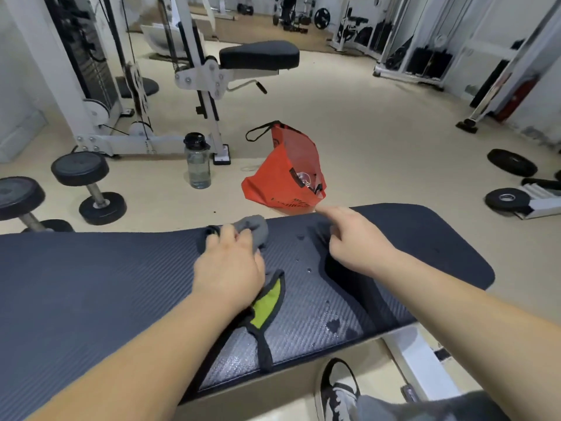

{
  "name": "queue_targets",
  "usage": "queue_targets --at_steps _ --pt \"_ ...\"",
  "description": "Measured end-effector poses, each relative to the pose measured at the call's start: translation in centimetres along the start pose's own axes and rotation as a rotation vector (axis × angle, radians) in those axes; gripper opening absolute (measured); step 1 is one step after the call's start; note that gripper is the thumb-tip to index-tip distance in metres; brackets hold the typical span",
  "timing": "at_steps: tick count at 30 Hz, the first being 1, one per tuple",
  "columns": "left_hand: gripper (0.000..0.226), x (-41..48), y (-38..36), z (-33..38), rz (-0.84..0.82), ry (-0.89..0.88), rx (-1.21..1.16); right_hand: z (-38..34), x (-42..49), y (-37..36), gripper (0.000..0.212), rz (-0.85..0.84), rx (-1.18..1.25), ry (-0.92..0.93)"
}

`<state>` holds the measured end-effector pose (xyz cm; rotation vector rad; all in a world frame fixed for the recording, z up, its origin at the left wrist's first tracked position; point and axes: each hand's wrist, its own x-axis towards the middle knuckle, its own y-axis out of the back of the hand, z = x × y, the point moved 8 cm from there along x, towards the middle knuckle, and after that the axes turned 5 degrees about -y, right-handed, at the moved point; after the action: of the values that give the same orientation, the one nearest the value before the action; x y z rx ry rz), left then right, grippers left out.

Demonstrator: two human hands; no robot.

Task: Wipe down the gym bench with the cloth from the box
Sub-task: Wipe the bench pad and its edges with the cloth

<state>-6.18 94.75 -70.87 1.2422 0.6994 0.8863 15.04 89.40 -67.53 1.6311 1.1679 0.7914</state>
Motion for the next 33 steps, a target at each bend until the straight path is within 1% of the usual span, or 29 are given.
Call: queue_targets --at_steps 1,2,3,5,7,8,9,10,12,14,15,16,18,20,21,22,24,26,27,28,29,31,32,33 --pt "0.048 -0.1 0.2 0.3 0.008 0.039 0.023 0.5 -0.5 0.2 0.068 0.001 -0.001 -0.003" --pt "0.051 -0.4 0.2 1.3 0.0 0.032 0.037 1.1 -0.9 0.6 0.066 0.006 0.0 -0.011" --pt "0.056 -1.0 -0.1 2.7 -0.024 -0.015 0.032 1.9 -1.2 0.9 0.066 0.014 0.004 -0.025" --pt "0.067 -2.8 -0.6 5.2 -0.109 -0.188 -0.019 3.9 -1.9 1.7 0.065 0.039 0.018 -0.064" --pt "0.077 -3.7 -0.7 5.7 -0.222 -0.336 -0.061 6.1 -2.7 2.4 0.066 0.059 0.045 -0.108" --pt "0.078 -3.3 -0.7 5.2 -0.255 -0.38 -0.074 7.2 -2.9 2.7 0.066 0.061 0.068 -0.135" --pt "0.077 -2.4 -0.8 4.3 -0.263 -0.387 -0.077 8.0 -3.0 2.9 0.067 0.057 0.101 -0.166" --pt "0.074 -1.4 -0.9 3.2 -0.236 -0.349 -0.066 8.7 -2.9 3.0 0.067 0.055 0.136 -0.194" --pt "0.063 0.8 -0.5 1.3 -0.11 -0.157 -0.035 8.9 -2.5 3.0 0.069 0.046 0.167 -0.206" --pt "0.053 1.8 -0.5 1.4 -0.045 0.041 -0.034 7.5 -1.8 2.3 0.07 0.001 0.152 -0.142" --pt "0.05 1.8 -0.8 2.5 -0.051 0.07 -0.044 6.6 -1.5 1.8 0.069 -0.031 0.141 -0.101" --pt "0.049 1.7 -1.1 3.9 -0.073 0.042 -0.057 5.7 -1.2 1.3 0.069 -0.063 0.126 -0.062" --pt "0.051 0.9 -1.7 6.7 -0.129 -0.128 -0.096 4.2 -0.6 0.4 0.067 -0.127 0.09 -0.018" --pt "0.058 0.7 -1.3 7.2 -0.213 -0.256 -0.149 3.4 0.1 -0.5 0.062 -0.195 0.051 -0.024" --pt "0.059 1.5 -1.4 6.7 -0.251 -0.278 -0.149 3.2 0.3 -0.9 0.057 -0.22 0.023 -0.031" --pt "0.059 2.6 -1.4 5.9 -0.263 -0.267 -0.133 3.0 0.5 -1.3 0.052 -0.243 -0.009 -0.033" --pt "0.053 5.3 -1.3 4.2 -0.205 -0.16 -0.111 2.9 0.7 -1.9 0.047 -0.278 -0.05 -0.022" --pt "0.047 7.0 -1.4 4.1 -0.15 -0.02 -0.131 3.2 0.6 -1.9 0.053 -0.276 -0.029 -0.005" --pt "0.045 7.1 -1.8 4.9 -0.146 -0.008 -0.139 3.3 0.5 -1.6 0.06 -0.256 0.017 -0.005" --pt "0.047 6.6 -2.3 6.1 -0.147 -0.051 -0.151 3.4 0.4 -1.1 0.068 -0.225 0.073 -0.013" --pt "0.051 5.6 -2.6 7.7 -0.15 -0.151 -0.159 3.5 0.3 -0.6 0.073 -0.186 0.12 -0.018" --pt "0.059 3.2 -2.5 9.8 -0.182 -0.358 -0.185 3.4 0.4 0.1 0.074 -0.121 0.168 -0.008" --pt "0.06 3.0 -2.5 9.7 -0.209 -0.414 -0.191 3.2 0.3 0.2 0.073 -0.109 0.176 0.004" --pt "0.058 3.7 -2.5 9.1 -0.223 -0.422 -0.176 3.0 0.3 0.1 0.072 -0.109 0.179 0.013"
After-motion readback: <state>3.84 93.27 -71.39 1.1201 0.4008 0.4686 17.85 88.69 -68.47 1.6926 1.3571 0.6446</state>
